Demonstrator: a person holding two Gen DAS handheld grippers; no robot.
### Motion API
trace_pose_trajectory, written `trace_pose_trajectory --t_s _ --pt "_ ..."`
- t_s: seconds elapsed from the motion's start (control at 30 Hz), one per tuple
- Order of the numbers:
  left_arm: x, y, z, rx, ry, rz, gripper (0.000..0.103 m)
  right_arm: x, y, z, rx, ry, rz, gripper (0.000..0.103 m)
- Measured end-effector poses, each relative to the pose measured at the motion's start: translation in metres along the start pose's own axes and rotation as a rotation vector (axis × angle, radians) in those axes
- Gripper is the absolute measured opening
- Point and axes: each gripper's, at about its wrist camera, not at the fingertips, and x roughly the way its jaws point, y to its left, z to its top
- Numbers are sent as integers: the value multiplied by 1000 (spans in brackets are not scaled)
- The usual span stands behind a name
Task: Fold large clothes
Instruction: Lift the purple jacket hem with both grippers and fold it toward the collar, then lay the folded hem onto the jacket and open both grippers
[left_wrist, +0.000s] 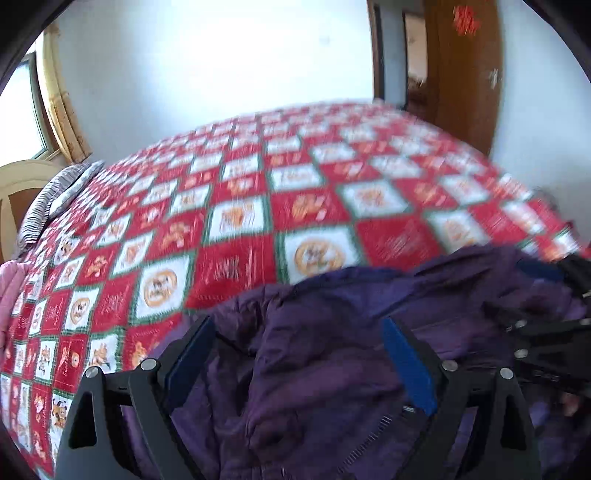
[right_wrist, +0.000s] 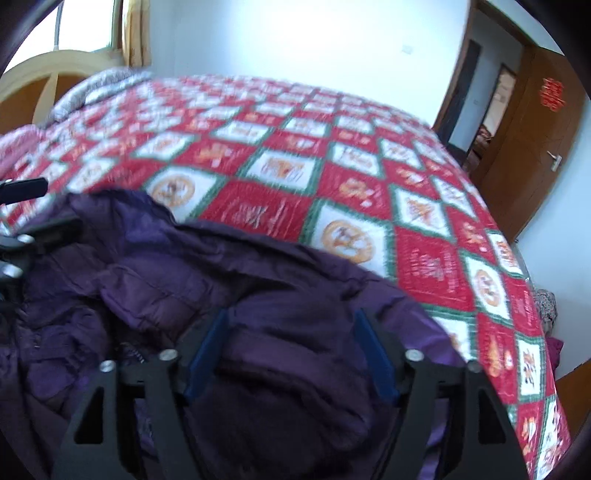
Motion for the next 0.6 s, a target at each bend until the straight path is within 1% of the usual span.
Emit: trace_pose_trajectory --t_s 0.03,0.07,0.13,0.2,0.27,0.3,0.33,0.37,0.4,0.47,0.53,0.6 --pt "-15 3 0 -2 -21 -21 92 -16 -9 -5 32 -35 11 82" --pt "-30 7 -3 2 -37 -30 92 -26 -17 -11 53 -43 26 84" --pt "-54 13 -15 23 -57 -23 92 -41 -28 -25 95 -23 53 84" --pt "-72 20 -39 45 -41 7 92 -55 -38 -47 142 11 87 84" --pt "-85 29 -68 55 -21 44 92 -73 -46 -79 178 42 97 84" --pt "-91 34 -84 57 -9 59 92 -81 -46 -89 182 50 89 84" --pt "-98 39 -103 55 4 78 92 -94 -49 -108 186 57 74 84" --pt "-108 44 -124 47 11 82 92 -104 -51 -120 194 64 66 84" --pt "-119 49 -144 32 16 71 92 -112 -52 -131 207 69 63 84" --pt "-137 57 -179 -7 36 46 92 -134 -55 -166 257 89 88 84" --pt "-159 61 -217 -31 45 21 92 -148 -55 -192 280 108 98 84" --pt "-171 59 -243 -29 58 25 92 -161 -49 -217 274 121 88 84"
